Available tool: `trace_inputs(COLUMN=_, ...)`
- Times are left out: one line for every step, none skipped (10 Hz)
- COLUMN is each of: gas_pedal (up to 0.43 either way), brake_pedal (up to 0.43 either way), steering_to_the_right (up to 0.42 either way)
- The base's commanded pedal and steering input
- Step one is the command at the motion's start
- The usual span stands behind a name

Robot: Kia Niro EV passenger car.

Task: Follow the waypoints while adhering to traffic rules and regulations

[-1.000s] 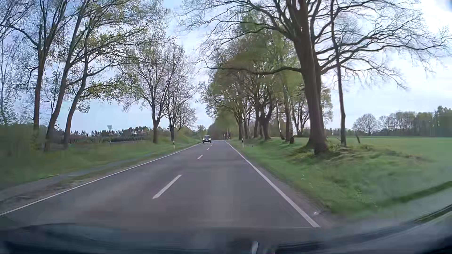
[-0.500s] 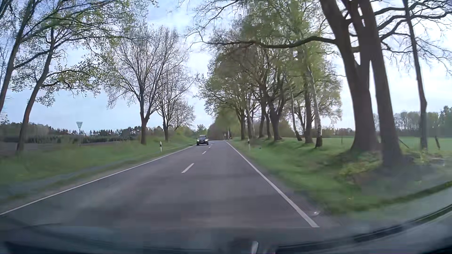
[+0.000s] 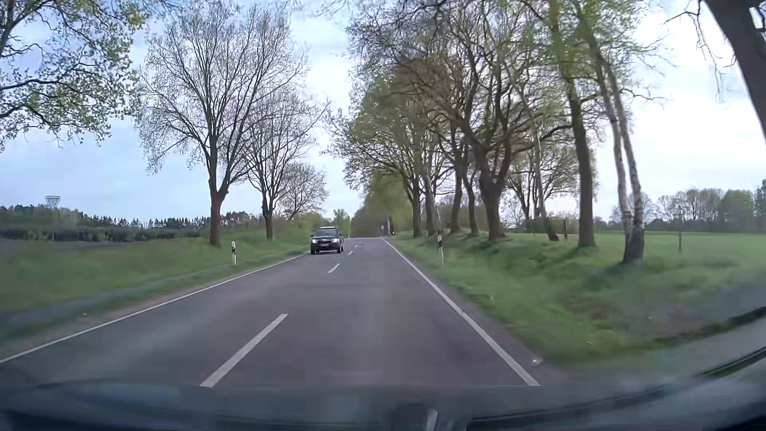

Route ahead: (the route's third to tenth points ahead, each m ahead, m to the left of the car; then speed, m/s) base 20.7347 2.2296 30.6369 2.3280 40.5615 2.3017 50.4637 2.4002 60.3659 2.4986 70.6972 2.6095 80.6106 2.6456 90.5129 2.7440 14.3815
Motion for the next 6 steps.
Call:
trace_inputs(gas_pedal=0.087, brake_pedal=0.0, steering_to_the_right=-0.007)
trace_inputs(gas_pedal=0.087, brake_pedal=0.0, steering_to_the_right=-0.007)
trace_inputs(gas_pedal=0.087, brake_pedal=0.0, steering_to_the_right=-0.007)
trace_inputs(gas_pedal=0.087, brake_pedal=0.0, steering_to_the_right=-0.007)
trace_inputs(gas_pedal=0.087, brake_pedal=0.0, steering_to_the_right=-0.007)
trace_inputs(gas_pedal=0.087, brake_pedal=0.0, steering_to_the_right=-0.007)
